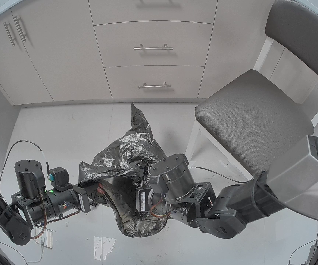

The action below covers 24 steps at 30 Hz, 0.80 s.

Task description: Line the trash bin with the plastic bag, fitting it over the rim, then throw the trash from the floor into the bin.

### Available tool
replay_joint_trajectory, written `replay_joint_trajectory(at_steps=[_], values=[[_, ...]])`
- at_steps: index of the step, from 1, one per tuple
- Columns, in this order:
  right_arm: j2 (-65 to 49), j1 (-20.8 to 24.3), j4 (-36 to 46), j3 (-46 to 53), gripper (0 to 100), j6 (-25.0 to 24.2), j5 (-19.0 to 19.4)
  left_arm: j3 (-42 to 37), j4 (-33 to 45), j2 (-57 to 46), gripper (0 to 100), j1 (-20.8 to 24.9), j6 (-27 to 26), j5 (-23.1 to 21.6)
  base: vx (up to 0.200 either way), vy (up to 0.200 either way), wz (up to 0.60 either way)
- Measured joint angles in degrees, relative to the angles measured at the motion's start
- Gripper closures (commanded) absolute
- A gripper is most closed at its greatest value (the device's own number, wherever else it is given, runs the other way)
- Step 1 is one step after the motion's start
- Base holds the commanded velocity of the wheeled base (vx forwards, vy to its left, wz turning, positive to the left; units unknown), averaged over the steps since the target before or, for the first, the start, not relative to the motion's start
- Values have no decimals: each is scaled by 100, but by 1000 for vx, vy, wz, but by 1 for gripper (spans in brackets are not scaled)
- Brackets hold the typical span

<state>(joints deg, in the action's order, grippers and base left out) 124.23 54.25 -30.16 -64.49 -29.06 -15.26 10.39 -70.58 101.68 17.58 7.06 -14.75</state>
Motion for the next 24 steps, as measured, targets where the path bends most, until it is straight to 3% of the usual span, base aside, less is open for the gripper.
replay_joint_trajectory(at_steps=[12, 24], values=[[466, -304, 5, -557, 100, 358, -215, -265, -1563, 1251, 100, -90, -11, 26, 0, 0, 0], [728, -714, -2, -911, 100, 699, -501, -358, -1703, 1946, 100, 124, 5, 347, 0, 0, 0]])
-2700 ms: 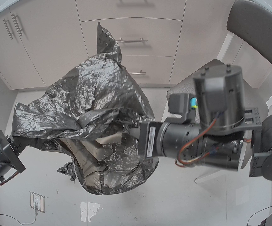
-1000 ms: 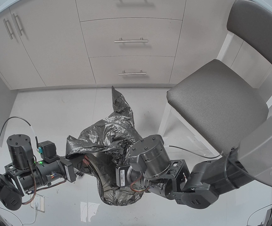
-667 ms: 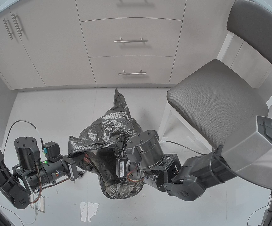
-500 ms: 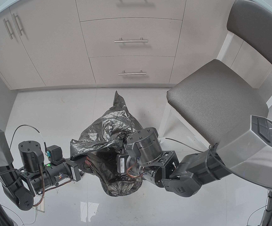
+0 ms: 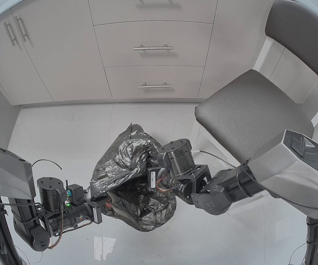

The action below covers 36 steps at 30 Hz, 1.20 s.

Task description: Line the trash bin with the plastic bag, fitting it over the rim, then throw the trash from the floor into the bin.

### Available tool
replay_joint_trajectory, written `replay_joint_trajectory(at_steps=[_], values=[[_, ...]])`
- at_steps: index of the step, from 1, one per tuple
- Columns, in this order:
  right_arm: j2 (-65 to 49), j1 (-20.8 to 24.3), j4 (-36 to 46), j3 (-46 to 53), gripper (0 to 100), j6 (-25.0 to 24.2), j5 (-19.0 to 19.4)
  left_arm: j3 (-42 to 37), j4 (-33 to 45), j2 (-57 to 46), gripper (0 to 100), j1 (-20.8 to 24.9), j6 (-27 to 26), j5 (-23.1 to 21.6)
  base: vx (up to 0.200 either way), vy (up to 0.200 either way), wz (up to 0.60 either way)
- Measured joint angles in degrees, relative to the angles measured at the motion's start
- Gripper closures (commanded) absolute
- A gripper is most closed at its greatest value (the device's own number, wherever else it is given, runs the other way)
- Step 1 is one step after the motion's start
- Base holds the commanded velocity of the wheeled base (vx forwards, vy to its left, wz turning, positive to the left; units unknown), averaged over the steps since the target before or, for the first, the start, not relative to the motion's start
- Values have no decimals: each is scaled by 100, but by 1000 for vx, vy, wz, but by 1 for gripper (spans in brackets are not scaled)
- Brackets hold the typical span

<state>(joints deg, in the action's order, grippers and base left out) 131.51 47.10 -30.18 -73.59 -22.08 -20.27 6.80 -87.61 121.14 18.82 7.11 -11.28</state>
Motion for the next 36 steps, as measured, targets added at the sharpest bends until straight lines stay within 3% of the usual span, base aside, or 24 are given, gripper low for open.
replay_joint_trajectory(at_steps=[10, 22, 36], values=[[245, -354, 7, -389, 100, 352, -88, -163, 0, 284, 100, 460, 44, 96, 0, 0, 0], [327, -417, 18, -599, 100, 468, -107, 100, 0, 645, 100, 516, 88, 112, 0, 0, 0], [545, -533, 55, -962, 100, 635, -512, 406, -2, 774, 100, 837, 158, 424, 0, 0, 0]])
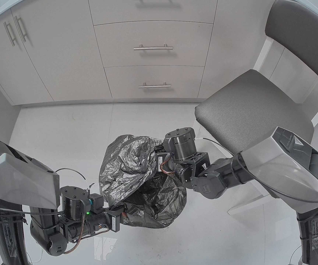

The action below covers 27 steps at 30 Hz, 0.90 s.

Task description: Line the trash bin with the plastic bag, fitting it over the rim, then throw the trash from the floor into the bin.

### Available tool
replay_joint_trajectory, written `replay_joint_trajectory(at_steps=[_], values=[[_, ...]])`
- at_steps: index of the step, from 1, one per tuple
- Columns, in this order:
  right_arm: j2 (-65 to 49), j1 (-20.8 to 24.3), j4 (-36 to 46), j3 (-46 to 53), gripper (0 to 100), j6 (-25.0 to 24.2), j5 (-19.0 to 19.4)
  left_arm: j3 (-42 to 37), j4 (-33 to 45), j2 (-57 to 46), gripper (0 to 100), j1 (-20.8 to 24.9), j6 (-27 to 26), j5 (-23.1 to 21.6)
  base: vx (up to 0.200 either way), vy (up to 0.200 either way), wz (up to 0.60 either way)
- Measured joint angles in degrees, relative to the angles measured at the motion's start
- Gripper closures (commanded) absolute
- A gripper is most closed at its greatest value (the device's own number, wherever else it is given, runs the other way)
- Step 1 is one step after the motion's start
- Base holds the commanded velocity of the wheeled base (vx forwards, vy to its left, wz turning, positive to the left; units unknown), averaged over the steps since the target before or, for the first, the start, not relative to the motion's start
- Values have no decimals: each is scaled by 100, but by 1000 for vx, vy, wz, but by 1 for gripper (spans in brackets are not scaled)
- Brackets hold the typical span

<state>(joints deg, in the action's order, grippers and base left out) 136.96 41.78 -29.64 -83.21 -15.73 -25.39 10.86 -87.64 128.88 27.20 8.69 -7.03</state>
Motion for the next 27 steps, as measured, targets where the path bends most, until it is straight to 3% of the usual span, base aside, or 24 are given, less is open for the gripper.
replay_joint_trajectory(at_steps=[12, 13, 27], values=[[48, -77, 2, -77, 100, 111, -28, 51, 2, 39, 100, 2, 1, 1, 0, 0, 0], [50, -77, 5, -74, 0, 119, -28, 51, 5, 39, 100, -9, 4, 1, 0, 0, 0], [-215, -110, -39, 513, 0, 78, 44, 51, 2, 37, 100, -20, 74, 1, 0, 0, 0]])
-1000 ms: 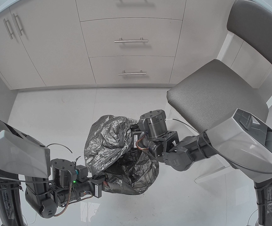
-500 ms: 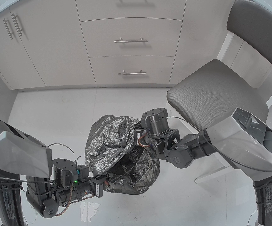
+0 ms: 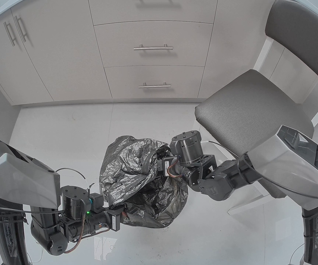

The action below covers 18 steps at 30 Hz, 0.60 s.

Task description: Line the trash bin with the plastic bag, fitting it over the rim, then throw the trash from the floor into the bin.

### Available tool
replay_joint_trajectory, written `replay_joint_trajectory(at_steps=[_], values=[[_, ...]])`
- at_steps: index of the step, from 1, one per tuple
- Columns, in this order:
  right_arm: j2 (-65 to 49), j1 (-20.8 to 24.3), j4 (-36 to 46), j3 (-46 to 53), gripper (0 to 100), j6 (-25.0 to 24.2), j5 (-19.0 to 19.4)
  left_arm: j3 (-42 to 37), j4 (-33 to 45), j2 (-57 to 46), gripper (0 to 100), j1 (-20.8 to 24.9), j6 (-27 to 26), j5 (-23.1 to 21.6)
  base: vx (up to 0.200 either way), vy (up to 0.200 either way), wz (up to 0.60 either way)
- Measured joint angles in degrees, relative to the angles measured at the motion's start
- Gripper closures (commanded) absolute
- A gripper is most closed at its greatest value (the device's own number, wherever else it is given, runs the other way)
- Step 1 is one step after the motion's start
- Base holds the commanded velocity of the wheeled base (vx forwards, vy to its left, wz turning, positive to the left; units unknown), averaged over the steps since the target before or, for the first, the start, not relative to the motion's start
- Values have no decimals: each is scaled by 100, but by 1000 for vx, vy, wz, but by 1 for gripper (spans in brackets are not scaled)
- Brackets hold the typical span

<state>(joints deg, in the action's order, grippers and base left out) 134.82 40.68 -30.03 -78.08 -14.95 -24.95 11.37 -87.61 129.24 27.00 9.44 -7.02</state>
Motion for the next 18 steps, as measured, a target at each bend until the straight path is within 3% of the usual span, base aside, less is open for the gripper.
replay_joint_trajectory(at_steps=[10, 15, 18], values=[[-662, -52, -18, 956, 0, 99, 213, 28, 2, 0, 100, 6, 112, 5, 0, 0, 0], [-1064, -39, 2, 1546, 0, 332, 588, 56, 0, -2, 100, 6, 127, 10, 0, 0, 0], [-1268, 35, 0, 1885, 0, 354, 1012, 67, 0, -6, 100, 11, 216, 13, 0, 0, 0]])
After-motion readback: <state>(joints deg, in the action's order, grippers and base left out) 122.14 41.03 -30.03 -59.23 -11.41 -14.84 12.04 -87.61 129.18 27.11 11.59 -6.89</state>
